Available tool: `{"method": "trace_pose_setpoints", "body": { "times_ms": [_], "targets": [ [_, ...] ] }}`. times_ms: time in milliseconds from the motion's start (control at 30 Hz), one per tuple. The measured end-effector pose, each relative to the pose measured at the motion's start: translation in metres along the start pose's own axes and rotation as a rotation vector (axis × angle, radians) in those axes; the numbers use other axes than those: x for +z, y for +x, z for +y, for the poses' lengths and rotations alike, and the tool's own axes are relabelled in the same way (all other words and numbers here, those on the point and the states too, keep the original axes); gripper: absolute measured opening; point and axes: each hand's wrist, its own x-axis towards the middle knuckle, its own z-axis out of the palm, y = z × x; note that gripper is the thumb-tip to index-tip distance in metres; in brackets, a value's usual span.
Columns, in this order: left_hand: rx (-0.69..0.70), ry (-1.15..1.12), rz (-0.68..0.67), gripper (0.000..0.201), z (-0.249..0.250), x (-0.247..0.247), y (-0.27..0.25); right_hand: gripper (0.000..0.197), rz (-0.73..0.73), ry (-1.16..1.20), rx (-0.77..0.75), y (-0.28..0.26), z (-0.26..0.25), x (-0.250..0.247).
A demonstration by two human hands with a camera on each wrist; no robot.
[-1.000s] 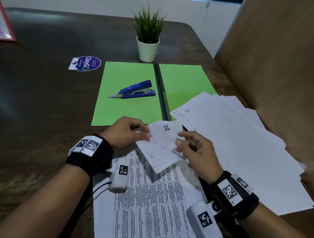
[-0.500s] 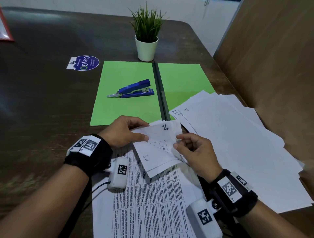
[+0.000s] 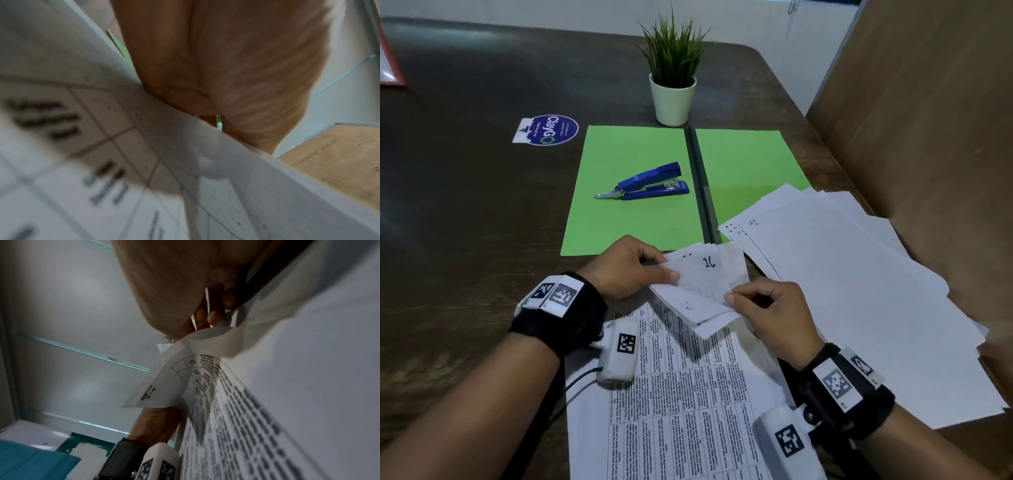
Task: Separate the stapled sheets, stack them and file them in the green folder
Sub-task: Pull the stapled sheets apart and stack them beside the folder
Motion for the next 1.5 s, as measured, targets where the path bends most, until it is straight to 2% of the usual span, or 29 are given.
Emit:
{"method": "trace_pose_setpoints", "body": {
  "times_ms": [133, 267, 333, 400, 533, 600, 667, 700, 800, 900, 967, 1033, 1067, 1167, 1267, 1333, 1400, 1500],
  "targets": [
    [-0.027, 0.063, -0.021, 0.009, 0.004, -0.006, -0.001, 0.018, -0.029, -0.167, -0.069, 0.005, -0.008, 0.002],
    [-0.039, 0.126, -0.039, 0.011, 0.005, -0.008, -0.001, 0.037, -0.092, -0.449, -0.169, 0.011, -0.02, 0.004],
    [-0.036, 0.139, -0.048, 0.017, 0.005, -0.007, -0.001, 0.037, -0.095, -0.486, -0.187, 0.01, -0.028, -0.002],
    [-0.047, 0.155, -0.045, 0.019, 0.004, -0.009, -0.001, 0.029, -0.09, -0.453, -0.168, 0.009, -0.034, -0.012],
    [-0.064, 0.175, -0.056, 0.013, 0.006, -0.009, 0.001, 0.026, 0.045, -0.353, -0.112, 0.008, -0.044, -0.04],
    [-0.054, 0.179, -0.065, 0.012, 0.005, -0.01, 0.001, 0.022, -0.052, -0.319, -0.02, 0.002, -0.045, -0.047],
    [-0.048, 0.174, -0.068, 0.011, 0.004, -0.011, 0.001, 0.03, -0.223, -0.412, 0.068, -0.007, -0.038, -0.051],
    [-0.047, 0.171, -0.068, 0.011, 0.004, -0.011, 0.0, 0.032, -0.25, -0.445, 0.098, -0.009, -0.034, -0.053],
    [-0.043, 0.173, -0.063, 0.013, 0.003, -0.011, 0.002, 0.025, -0.183, -0.373, 0.118, -0.01, -0.03, -0.062],
    [-0.035, 0.182, -0.053, 0.016, 0.002, -0.011, 0.003, 0.037, -0.239, -0.401, 0.143, -0.011, -0.035, -0.061],
    [-0.032, 0.185, -0.047, 0.023, 0.001, -0.012, 0.002, 0.037, -0.218, -0.438, 0.14, -0.008, -0.046, -0.064],
    [-0.027, 0.182, -0.04, 0.037, -0.002, -0.012, 0.004, 0.031, -0.082, -0.466, 0.06, 0.006, -0.066, -0.083],
    [-0.019, 0.176, -0.037, 0.036, -0.003, -0.012, 0.004, 0.026, 0.006, -0.493, 0.0, 0.015, -0.081, -0.097],
    [-0.007, 0.152, -0.035, 0.015, -0.004, -0.011, 0.003, 0.003, 0.24, -0.625, -0.18, 0.038, -0.143, -0.139],
    [0.002, 0.121, -0.042, 0.016, -0.004, -0.011, 0.005, 0.01, 0.386, -0.741, -0.347, 0.05, -0.203, -0.169],
    [0.01, 0.084, -0.051, 0.022, -0.003, -0.011, 0.005, 0.012, 0.404, -0.798, -0.432, 0.054, -0.226, -0.176],
    [0.023, 0.058, -0.06, 0.034, -0.002, -0.011, 0.004, 0.009, 0.359, -0.877, -0.456, 0.05, -0.234, -0.167],
    [0.033, 0.006, -0.064, 0.05, -0.003, -0.01, 0.003, 0.016, 0.228, -1.14, -0.459, 0.041, -0.211, -0.137]
  ]
}}
